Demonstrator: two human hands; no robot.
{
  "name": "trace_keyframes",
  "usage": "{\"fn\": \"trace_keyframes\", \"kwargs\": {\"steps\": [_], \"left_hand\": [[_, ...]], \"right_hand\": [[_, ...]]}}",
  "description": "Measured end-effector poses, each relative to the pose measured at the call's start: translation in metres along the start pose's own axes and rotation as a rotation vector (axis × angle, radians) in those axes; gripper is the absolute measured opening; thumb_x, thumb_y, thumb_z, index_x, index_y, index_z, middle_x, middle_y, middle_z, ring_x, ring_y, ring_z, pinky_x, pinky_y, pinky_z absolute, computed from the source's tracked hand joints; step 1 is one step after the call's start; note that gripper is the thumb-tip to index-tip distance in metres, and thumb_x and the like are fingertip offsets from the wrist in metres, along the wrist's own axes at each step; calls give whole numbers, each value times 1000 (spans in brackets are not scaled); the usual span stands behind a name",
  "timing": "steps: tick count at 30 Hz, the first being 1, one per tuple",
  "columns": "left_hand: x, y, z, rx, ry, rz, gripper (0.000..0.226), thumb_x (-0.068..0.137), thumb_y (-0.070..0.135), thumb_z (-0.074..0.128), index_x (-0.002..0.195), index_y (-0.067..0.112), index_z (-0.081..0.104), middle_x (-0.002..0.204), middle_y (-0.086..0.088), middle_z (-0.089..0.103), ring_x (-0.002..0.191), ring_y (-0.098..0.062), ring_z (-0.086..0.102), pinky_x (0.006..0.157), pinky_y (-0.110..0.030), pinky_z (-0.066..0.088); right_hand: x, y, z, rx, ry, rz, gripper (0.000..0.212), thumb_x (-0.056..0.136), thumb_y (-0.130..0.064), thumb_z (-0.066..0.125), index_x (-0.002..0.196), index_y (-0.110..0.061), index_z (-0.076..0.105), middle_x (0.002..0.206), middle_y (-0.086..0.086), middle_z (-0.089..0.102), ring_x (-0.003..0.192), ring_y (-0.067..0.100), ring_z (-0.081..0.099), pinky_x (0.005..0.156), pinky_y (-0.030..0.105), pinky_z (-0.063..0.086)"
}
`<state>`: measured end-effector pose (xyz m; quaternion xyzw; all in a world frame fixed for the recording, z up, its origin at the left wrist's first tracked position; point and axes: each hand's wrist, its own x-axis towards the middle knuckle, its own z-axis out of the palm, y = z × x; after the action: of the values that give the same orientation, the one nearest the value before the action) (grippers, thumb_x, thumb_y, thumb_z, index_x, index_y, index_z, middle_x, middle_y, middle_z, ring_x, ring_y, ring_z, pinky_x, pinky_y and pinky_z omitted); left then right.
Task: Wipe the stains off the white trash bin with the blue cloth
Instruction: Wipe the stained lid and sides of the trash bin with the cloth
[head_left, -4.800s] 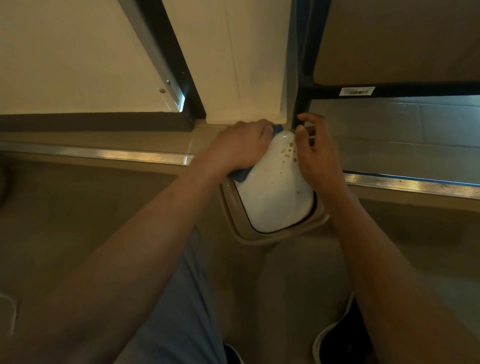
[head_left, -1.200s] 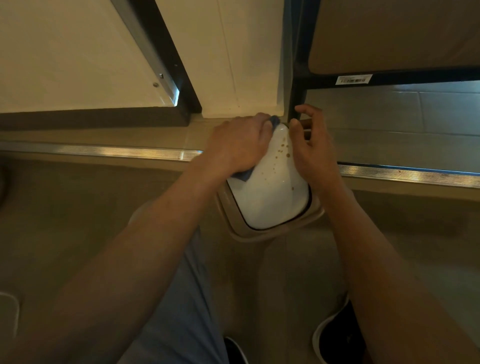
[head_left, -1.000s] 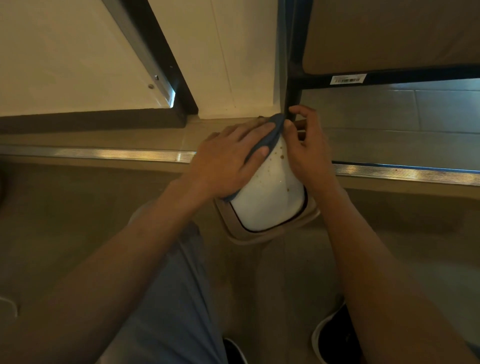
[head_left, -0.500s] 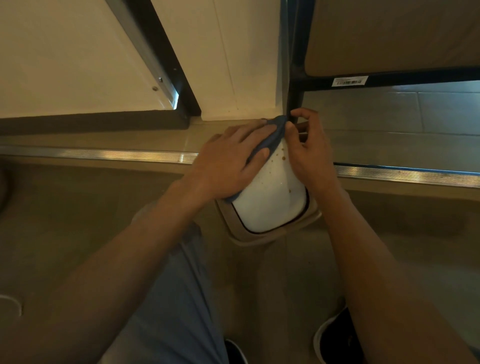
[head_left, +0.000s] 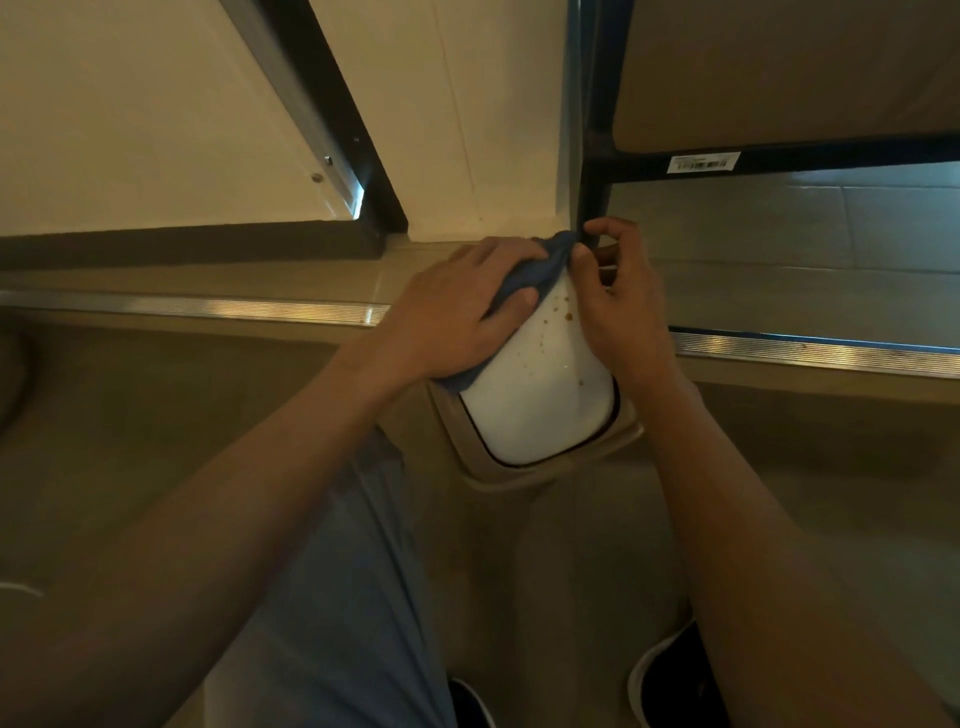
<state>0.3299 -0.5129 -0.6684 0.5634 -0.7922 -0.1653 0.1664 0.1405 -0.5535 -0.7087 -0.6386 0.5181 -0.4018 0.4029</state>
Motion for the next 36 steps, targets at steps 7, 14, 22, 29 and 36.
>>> {"fn": "trace_keyframes", "kwargs": {"steps": [7, 14, 22, 29, 36], "left_hand": [[11, -15, -6, -145, -77, -349, 30, 109, 43, 34, 133, 27, 46, 110, 0, 63, 98, -20, 61, 76, -33, 41], [5, 13, 5, 92, 3, -63, 44, 107, 43, 39, 146, 24, 44, 134, 0, 61, 110, -21, 60, 86, -36, 47], [-11, -14, -2, -70, 33, -326, 43, 108, 48, 30, 143, 32, 49, 130, 1, 65, 112, -22, 61, 87, -34, 44], [12, 26, 13, 212, 104, -206, 45, 107, 44, 32, 146, 27, 47, 135, -4, 64, 114, -28, 62, 90, -45, 50], [-18, -11, 2, 29, 42, -210, 48, 107, 51, 32, 151, 35, 42, 143, 5, 57, 124, -22, 54, 90, -30, 37]], "right_hand": [[1, -1, 3, -15, -11, 20, 33, 105, -35, 47, 136, -26, 44, 105, -12, 57, 91, -2, 57, 85, 32, 53], [-1, -2, 3, -12, 29, 16, 32, 104, -35, 48, 134, -25, 45, 108, -9, 62, 94, 1, 61, 88, 42, 56], [-1, -4, 4, -19, 5, 43, 32, 105, -35, 46, 135, -26, 43, 100, -15, 56, 88, -1, 58, 88, 40, 55], [1, -2, 3, -17, 16, 30, 30, 104, -38, 46, 133, -28, 45, 101, -14, 60, 96, 3, 62, 89, 44, 56], [-2, -2, 4, -26, -14, 31, 31, 105, -39, 46, 135, -30, 43, 108, -10, 57, 97, 3, 59, 91, 39, 55]]}}
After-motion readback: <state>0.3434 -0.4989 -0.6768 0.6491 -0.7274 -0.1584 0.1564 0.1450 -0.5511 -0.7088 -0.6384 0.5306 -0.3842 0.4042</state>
